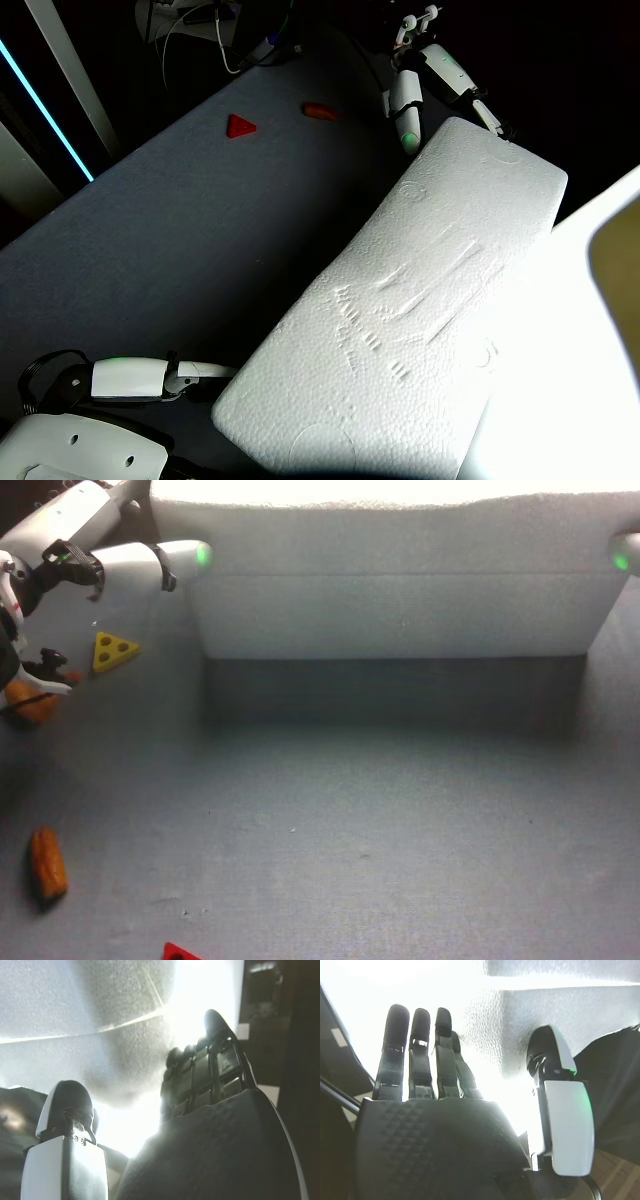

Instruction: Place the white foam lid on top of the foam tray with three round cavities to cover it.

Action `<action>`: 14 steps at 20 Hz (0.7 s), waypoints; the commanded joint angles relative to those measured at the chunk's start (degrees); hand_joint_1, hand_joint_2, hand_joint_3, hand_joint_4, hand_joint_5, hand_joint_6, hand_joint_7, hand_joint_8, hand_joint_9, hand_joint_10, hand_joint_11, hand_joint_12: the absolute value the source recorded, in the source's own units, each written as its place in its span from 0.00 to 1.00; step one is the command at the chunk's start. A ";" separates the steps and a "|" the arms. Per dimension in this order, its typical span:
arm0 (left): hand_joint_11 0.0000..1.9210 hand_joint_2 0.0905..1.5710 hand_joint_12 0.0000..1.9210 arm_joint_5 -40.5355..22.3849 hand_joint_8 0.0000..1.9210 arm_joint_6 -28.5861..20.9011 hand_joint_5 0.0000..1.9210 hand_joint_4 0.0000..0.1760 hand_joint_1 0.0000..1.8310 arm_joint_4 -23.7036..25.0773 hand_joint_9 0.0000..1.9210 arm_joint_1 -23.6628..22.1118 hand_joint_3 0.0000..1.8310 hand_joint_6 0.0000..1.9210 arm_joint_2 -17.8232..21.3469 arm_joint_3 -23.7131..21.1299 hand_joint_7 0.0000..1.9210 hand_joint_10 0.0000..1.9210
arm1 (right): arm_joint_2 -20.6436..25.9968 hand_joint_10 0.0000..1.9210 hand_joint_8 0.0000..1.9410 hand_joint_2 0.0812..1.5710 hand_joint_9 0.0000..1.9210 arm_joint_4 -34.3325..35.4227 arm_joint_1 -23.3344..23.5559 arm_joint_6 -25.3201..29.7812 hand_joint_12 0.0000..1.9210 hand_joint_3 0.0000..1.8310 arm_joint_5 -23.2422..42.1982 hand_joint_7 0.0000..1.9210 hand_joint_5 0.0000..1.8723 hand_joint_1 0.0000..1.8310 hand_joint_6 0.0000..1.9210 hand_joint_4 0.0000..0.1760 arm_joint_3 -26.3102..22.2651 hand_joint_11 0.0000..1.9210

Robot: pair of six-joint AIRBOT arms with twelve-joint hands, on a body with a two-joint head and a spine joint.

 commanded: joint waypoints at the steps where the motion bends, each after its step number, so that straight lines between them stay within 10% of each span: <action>1: 0.00 0.72 0.42 -4.98 0.00 -0.45 0.10 0.00 0.26 1.88 0.02 0.24 0.00 0.00 -0.42 -0.10 0.02 0.00 | 0.07 0.43 0.14 0.74 0.00 -1.99 -0.03 0.12 0.81 0.00 4.89 0.09 0.00 0.28 0.22 0.00 0.00 0.00; 3: 0.00 0.71 0.42 -5.18 0.00 -0.88 0.10 0.00 0.27 1.78 0.02 0.76 0.00 0.00 -0.44 -0.12 0.02 0.00 | 0.07 0.07 0.03 0.78 0.00 -1.50 -0.48 0.12 0.40 0.00 4.89 0.05 0.03 0.29 0.13 0.00 0.00 0.00; 5: 0.00 0.72 0.38 -5.22 0.00 -1.12 0.10 0.00 0.27 1.67 0.01 1.11 0.00 0.00 -0.54 -0.12 0.01 0.00 | 0.08 0.00 0.00 0.81 0.00 -1.14 -0.75 0.12 0.10 0.00 4.89 0.02 0.01 0.27 0.04 0.00 -0.02 0.00; 9: 0.00 0.72 0.34 -5.47 0.00 -1.34 0.10 0.00 0.26 1.58 0.01 1.33 0.00 0.00 -0.68 -0.10 0.01 0.00 | 0.09 0.00 0.00 0.81 0.00 -0.87 -0.91 0.12 0.05 0.00 4.90 0.00 0.00 0.28 0.00 0.00 -0.09 0.00; 11: 0.00 0.72 0.35 -5.72 0.00 -1.37 0.10 0.00 0.27 1.61 0.01 1.22 0.00 0.00 -0.67 -0.12 0.02 0.00 | 0.10 0.01 0.00 0.79 0.01 -0.87 -0.90 0.08 0.21 0.00 4.93 0.01 0.01 0.29 0.00 0.00 -0.05 0.00; 14: 0.00 0.72 0.36 -6.16 0.00 -1.68 0.10 0.00 0.27 1.97 0.01 1.17 0.00 0.00 -0.70 -0.27 0.01 0.00 | 0.10 0.00 0.00 0.80 0.00 -0.85 -0.88 0.08 0.02 0.00 5.19 0.00 0.00 0.29 0.00 0.00 -0.06 0.00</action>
